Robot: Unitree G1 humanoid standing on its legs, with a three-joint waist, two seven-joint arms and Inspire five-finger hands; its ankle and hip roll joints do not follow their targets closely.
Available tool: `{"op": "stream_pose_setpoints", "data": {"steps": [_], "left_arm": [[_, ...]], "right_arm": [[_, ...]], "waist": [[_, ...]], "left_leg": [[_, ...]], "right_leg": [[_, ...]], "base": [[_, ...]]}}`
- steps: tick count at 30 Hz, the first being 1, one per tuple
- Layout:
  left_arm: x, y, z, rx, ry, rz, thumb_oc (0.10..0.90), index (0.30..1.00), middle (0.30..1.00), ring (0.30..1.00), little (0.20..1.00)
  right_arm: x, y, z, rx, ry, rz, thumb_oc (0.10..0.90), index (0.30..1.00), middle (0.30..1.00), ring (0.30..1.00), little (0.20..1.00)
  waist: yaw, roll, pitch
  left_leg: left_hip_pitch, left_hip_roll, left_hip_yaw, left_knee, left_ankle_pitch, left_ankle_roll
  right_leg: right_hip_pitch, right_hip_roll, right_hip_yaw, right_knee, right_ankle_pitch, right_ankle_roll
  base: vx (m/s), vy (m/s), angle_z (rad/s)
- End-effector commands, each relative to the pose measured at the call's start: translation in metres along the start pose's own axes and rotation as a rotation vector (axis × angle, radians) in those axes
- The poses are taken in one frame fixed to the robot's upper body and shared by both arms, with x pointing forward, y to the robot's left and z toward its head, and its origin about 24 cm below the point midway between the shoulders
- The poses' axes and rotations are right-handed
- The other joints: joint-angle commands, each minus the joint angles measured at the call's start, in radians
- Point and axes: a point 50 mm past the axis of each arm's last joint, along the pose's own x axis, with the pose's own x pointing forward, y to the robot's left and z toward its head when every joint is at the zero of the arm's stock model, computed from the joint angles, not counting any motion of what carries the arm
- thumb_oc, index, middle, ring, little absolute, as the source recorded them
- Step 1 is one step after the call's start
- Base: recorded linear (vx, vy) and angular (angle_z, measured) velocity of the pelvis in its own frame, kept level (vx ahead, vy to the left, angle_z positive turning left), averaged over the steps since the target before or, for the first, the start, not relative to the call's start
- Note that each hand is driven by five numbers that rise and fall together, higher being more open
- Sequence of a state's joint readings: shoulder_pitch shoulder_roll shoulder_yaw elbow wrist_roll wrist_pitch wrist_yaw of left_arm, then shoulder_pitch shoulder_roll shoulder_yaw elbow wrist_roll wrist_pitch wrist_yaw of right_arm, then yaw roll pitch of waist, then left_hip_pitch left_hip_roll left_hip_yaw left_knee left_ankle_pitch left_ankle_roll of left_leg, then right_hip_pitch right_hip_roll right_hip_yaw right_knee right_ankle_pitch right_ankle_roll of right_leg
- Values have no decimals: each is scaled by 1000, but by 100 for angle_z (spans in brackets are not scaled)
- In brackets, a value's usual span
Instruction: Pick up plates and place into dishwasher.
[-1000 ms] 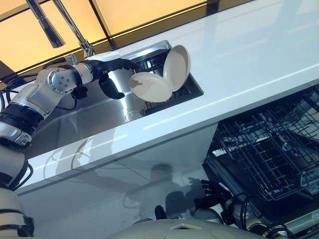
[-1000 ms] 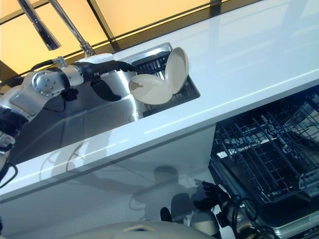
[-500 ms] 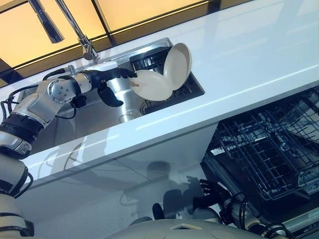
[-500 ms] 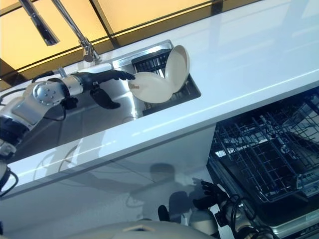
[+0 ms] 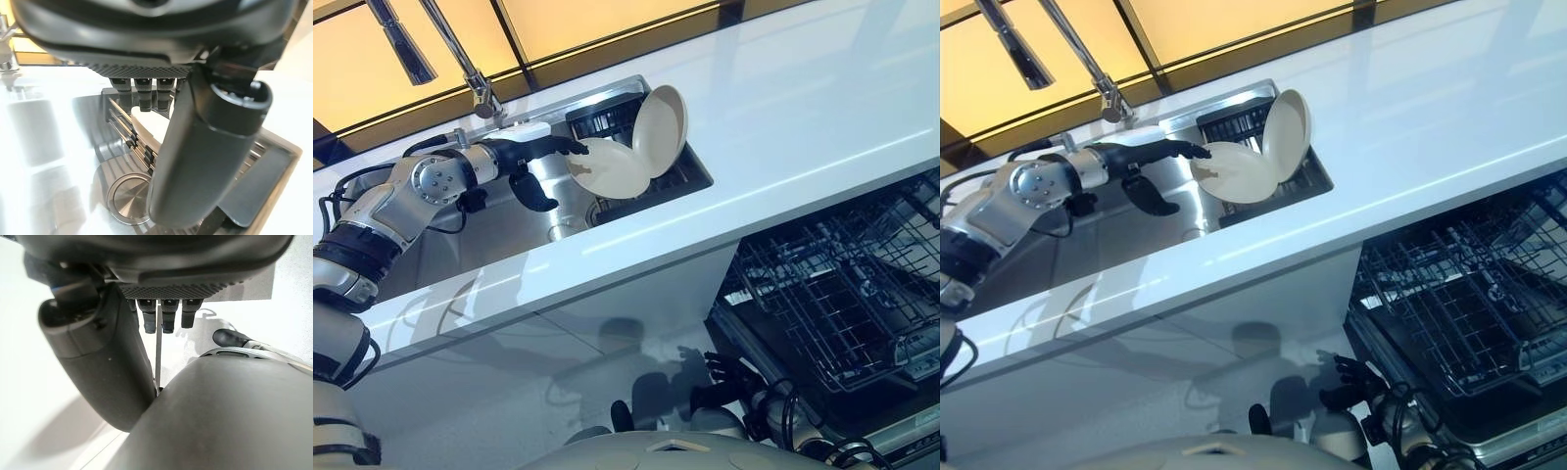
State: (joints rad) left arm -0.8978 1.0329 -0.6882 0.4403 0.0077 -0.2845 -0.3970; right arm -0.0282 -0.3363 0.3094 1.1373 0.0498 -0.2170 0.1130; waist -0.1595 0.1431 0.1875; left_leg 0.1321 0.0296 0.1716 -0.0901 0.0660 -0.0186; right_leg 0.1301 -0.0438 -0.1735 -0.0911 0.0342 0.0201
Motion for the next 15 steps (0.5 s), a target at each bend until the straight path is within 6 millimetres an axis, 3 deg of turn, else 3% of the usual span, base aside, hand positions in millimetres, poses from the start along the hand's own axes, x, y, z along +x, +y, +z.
{"op": "stream_pose_setpoints", "data": {"steps": [1,8,15], "left_arm": [[-21,61,14,130,-60,282,800,900,900,900,900],[-18,61,31,326,-130,257,800,900,900,900,900],[-17,55,32,379,-138,222,800,900,900,900,900]], "right_arm": [[-10,0,-22,-46,47,12,800,900,900,900,900],[-10,-2,-22,-51,55,14,800,900,900,900,900],[-10,-4,-23,-55,58,13,800,900,900,900,900]], "waist": [[-9,-22,-49],[-16,-18,-51],[-22,-12,-51]], "left_leg": [[9,-64,63,40,-111,35],[13,-66,67,38,-114,35],[18,-66,71,37,-115,35]], "right_leg": [[-44,10,10,69,-59,62],[-44,8,14,69,-58,65],[-42,8,18,69,-56,69]], "base": [[0,0,0],[0,0,0],[1,1,0]]}}
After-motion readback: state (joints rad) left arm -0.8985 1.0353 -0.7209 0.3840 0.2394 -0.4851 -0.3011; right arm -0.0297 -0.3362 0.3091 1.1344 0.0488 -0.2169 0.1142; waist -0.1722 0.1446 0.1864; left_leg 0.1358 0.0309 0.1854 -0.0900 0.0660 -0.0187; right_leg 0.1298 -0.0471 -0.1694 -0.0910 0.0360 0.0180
